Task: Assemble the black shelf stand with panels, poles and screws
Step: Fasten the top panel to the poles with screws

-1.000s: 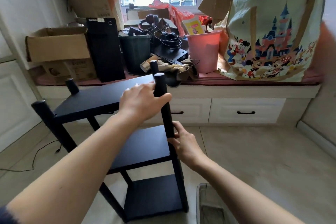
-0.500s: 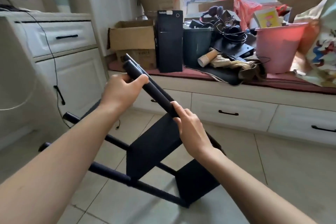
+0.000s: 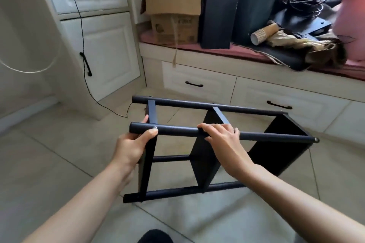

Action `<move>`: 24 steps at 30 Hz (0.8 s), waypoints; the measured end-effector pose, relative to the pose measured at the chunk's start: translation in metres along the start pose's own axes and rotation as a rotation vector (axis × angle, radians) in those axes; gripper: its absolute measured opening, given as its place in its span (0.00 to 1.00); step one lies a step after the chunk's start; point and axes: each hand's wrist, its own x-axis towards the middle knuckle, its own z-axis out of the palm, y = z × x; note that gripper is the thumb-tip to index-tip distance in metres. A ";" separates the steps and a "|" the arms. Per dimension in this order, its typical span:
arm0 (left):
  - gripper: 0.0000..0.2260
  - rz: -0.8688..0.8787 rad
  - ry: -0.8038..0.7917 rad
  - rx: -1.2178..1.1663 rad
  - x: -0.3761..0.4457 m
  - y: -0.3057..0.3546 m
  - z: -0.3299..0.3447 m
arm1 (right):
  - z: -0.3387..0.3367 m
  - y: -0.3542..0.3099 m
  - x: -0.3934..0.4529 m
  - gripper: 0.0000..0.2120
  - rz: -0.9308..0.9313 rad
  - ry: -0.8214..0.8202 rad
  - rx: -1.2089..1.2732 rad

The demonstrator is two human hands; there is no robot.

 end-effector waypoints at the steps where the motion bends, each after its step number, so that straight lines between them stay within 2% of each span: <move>1: 0.21 -0.033 -0.004 -0.051 -0.001 -0.017 -0.003 | 0.010 0.001 -0.005 0.21 0.003 -0.020 -0.018; 4: 0.25 -0.090 -0.030 -0.149 -0.005 -0.045 -0.006 | 0.024 0.007 -0.018 0.20 0.008 -0.020 -0.062; 6: 0.31 -0.131 -0.088 -0.155 -0.004 -0.061 -0.011 | 0.037 0.011 -0.025 0.21 -0.009 -0.002 -0.109; 10: 0.38 -0.187 -0.139 -0.168 -0.001 -0.087 -0.020 | 0.060 0.020 -0.040 0.29 -0.040 0.051 -0.196; 14: 0.36 -0.195 -0.167 -0.126 0.001 -0.098 -0.026 | 0.070 0.025 -0.052 0.32 -0.037 0.059 -0.222; 17: 0.35 -0.181 -0.196 0.008 0.003 -0.102 -0.034 | 0.077 0.026 -0.059 0.36 -0.034 0.047 -0.225; 24: 0.28 -0.131 -0.191 0.192 0.000 -0.102 -0.040 | 0.080 0.027 -0.066 0.36 -0.056 0.050 -0.235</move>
